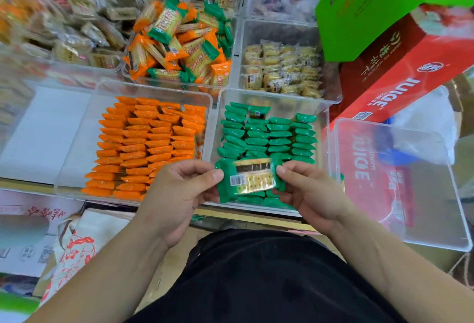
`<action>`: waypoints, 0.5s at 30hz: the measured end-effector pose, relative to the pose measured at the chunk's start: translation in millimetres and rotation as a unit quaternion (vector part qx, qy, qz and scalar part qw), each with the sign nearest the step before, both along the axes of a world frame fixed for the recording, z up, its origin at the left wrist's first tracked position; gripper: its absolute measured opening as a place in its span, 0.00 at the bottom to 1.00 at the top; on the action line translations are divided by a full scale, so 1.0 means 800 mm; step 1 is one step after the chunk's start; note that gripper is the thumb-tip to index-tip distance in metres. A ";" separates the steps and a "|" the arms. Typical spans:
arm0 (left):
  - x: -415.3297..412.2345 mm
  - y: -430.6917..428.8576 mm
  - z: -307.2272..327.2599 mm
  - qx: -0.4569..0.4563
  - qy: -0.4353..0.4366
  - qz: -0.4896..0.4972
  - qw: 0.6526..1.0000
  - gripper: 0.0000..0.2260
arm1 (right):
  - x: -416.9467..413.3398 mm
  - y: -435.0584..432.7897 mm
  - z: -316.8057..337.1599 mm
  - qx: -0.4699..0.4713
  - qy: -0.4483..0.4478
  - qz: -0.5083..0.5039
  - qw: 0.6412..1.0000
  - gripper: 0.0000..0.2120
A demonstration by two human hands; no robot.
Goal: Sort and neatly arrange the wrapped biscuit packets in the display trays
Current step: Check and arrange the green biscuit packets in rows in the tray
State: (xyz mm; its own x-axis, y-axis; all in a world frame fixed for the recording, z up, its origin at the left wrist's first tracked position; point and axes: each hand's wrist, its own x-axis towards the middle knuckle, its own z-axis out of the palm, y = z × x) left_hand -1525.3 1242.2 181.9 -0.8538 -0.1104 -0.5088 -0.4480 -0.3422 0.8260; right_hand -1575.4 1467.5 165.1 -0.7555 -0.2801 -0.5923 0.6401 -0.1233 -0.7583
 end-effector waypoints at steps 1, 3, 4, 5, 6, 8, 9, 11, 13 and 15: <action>0.000 0.001 0.007 0.006 0.009 -0.008 1.000 0.05 | 0.001 0.000 -0.004 -0.032 -0.028 -0.001 0.999 0.07; 0.001 0.001 0.016 0.006 0.024 -0.022 0.999 0.05 | 0.003 -0.002 -0.008 -0.085 -0.065 0.005 0.994 0.05; 0.001 0.000 0.018 -0.001 0.031 -0.031 0.999 0.06 | 0.004 -0.002 -0.010 -0.111 -0.071 0.012 0.991 0.05; 0.001 -0.001 0.019 -0.012 0.035 -0.041 0.998 0.07 | 0.004 -0.002 -0.013 -0.135 -0.069 0.021 0.988 0.09; 0.001 -0.002 0.019 -0.023 0.039 -0.049 0.998 0.07 | 0.005 0.000 -0.014 -0.152 -0.067 0.024 0.986 0.13; 0.002 -0.006 0.014 -0.041 0.040 -0.051 0.997 0.06 | 0.003 0.004 -0.012 -0.179 -0.061 0.013 0.982 0.17; 0.001 -0.009 0.009 -0.049 0.035 -0.045 0.997 0.04 | 0.002 0.006 -0.010 -0.190 -0.056 0.004 0.980 0.18; 0.002 -0.011 -0.001 -0.064 0.017 -0.034 0.997 0.01 | 0.001 0.010 -0.001 -0.198 -0.040 -0.008 0.979 0.19; 0.004 -0.008 -0.007 -0.061 -0.003 -0.030 0.998 0.03 | 0.001 0.009 0.008 -0.194 -0.012 0.003 0.981 0.17; 0.005 -0.004 -0.008 -0.035 -0.015 -0.019 0.999 0.05 | 0.001 0.005 0.016 -0.182 0.009 0.016 0.983 0.16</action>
State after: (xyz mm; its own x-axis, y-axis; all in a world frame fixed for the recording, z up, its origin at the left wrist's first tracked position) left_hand -1521.5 1239.0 175.6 -0.8422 -0.1149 -0.5267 -0.4844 -0.2674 0.8330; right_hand -1574.5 1471.9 177.7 -0.7524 -0.4947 -0.4348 0.6347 -0.3682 -0.6794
